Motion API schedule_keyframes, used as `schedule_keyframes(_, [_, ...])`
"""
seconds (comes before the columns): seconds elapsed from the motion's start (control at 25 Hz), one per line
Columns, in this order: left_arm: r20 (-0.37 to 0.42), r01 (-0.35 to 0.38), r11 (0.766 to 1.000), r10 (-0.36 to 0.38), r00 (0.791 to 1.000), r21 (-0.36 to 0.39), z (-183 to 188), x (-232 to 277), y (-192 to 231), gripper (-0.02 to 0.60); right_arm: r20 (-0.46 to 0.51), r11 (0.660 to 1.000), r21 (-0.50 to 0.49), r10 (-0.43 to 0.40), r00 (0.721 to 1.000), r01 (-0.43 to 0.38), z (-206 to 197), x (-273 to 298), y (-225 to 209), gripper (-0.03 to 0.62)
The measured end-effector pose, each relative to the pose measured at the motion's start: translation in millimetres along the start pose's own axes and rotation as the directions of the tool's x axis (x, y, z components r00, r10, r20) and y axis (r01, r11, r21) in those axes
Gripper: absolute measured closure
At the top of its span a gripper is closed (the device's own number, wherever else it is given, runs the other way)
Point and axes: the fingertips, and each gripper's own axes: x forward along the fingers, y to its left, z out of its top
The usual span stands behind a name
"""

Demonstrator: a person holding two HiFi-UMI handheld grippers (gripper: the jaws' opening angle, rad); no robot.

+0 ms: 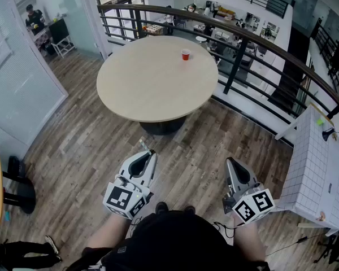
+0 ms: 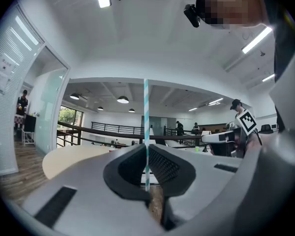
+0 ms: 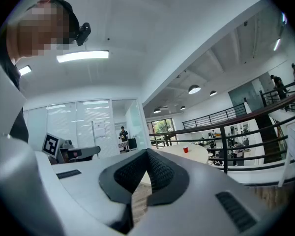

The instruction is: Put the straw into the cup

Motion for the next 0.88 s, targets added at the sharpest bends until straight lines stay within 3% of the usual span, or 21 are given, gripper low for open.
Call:
schedule_keyframes(0.2, [0.001,0.008,1.000,-0.008,1.000,0.001,-1,4,1,0.563,-0.001,1.000,0.004,-0.004,1.000,0.004,-1,3,-3,0.574])
schedule_keyframes(0.56, [-0.007,0.013,1.000,-0.013,1.000,0.013,-1,18,-19,0.563,0.061,0.996,0.051,-0.082,0.995,0.079,13,-24,-39,0.572])
schedule_keyframes(0.88, [-0.013,-0.017,0.999,0.017,1.000,0.031,-6,40,-44,0.563,0.053,0.996,0.057,-0.077,0.996,0.074,9,-57,-81,0.571])
